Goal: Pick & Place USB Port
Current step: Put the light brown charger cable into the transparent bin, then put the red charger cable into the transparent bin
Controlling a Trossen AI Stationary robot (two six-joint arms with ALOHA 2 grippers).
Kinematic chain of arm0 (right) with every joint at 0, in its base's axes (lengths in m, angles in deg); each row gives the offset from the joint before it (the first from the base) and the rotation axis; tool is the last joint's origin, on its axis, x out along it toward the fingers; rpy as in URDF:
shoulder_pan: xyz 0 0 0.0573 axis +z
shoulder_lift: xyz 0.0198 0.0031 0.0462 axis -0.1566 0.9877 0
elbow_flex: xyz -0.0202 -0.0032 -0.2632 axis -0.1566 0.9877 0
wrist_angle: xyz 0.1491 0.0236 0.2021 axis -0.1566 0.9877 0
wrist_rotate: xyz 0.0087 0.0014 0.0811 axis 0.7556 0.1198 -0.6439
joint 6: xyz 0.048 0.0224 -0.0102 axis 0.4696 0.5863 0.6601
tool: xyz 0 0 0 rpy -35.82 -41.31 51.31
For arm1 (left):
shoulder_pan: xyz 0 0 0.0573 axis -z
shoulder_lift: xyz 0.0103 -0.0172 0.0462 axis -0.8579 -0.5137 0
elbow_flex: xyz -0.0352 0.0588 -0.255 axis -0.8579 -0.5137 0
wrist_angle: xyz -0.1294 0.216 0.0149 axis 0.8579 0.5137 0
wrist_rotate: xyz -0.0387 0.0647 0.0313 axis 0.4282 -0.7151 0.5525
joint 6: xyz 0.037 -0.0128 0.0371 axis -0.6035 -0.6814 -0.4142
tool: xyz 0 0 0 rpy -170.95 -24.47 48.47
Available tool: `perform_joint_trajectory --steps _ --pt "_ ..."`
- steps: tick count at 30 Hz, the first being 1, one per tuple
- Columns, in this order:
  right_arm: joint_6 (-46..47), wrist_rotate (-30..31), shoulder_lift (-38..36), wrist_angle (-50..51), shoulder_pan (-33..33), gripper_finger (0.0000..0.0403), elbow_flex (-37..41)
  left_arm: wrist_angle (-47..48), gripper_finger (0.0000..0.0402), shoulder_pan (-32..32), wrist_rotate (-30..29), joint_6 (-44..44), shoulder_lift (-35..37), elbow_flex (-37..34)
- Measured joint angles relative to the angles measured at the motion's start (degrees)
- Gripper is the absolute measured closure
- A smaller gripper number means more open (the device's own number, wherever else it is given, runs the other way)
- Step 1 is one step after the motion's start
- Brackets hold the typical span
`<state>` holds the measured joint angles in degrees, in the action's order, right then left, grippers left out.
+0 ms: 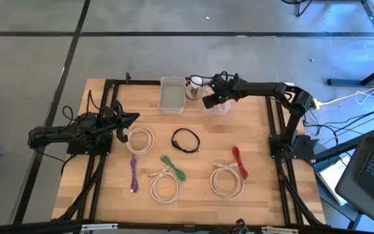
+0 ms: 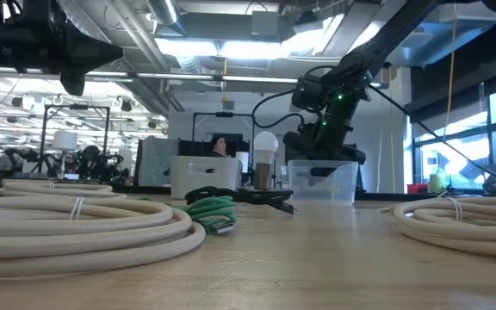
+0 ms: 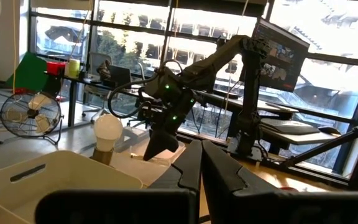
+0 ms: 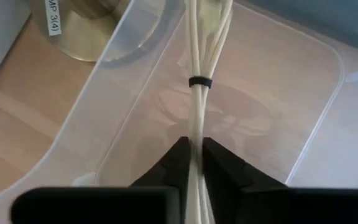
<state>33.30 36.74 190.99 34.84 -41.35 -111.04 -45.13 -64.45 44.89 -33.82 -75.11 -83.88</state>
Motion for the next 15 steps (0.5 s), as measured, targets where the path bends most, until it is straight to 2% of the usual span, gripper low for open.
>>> perform_joint_trajectory --steps 8,15 --pt "-3.5 0.5 -0.2 -1.7 0.0 0.0287 0.0 0.0 0.0398 0.0 0.0 0.0 0.0 0.0" --pt "-8.5 10.4 -7.3 -0.9 2.0 0.0282 0.0 0.5 0.0397 0.0 0.0 0.0 0.0 0.0"
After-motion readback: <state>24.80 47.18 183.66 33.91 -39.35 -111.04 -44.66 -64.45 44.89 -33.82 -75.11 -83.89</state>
